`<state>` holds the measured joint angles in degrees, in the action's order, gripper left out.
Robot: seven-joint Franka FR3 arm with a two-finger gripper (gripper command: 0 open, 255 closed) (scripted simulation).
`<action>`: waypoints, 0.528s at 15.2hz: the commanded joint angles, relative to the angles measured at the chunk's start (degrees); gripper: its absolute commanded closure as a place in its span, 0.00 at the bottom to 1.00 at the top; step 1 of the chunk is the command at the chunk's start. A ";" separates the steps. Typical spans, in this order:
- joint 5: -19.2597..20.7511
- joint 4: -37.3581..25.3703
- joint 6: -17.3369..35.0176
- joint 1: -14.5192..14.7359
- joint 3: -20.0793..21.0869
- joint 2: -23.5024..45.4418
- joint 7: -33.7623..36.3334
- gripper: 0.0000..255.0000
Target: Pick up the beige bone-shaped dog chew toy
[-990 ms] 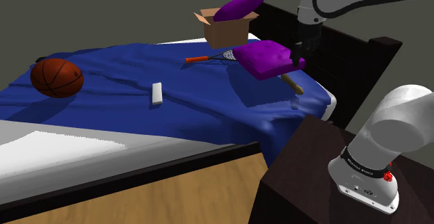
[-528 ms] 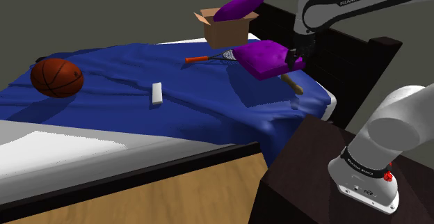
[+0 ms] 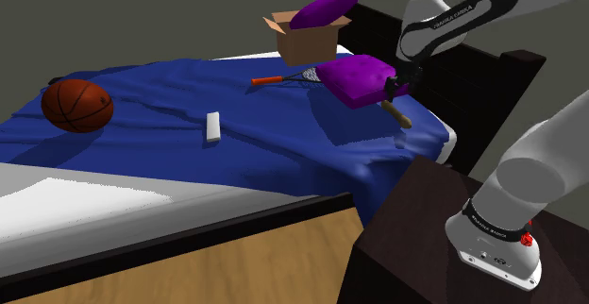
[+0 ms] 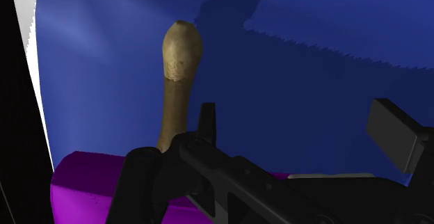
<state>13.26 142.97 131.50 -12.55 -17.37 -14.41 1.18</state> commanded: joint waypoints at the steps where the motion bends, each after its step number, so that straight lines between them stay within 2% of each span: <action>1: -1.00 -1.14 3.83 -0.56 -1.64 4.29 -0.92 0.00; 4: -3.76 -3.49 8.55 -1.28 -3.65 10.70 -2.90 0.00; 8: -9.61 -7.53 13.85 -2.77 -5.26 19.54 -6.82 0.00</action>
<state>5.49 136.96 144.09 -14.96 -22.32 2.51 -4.52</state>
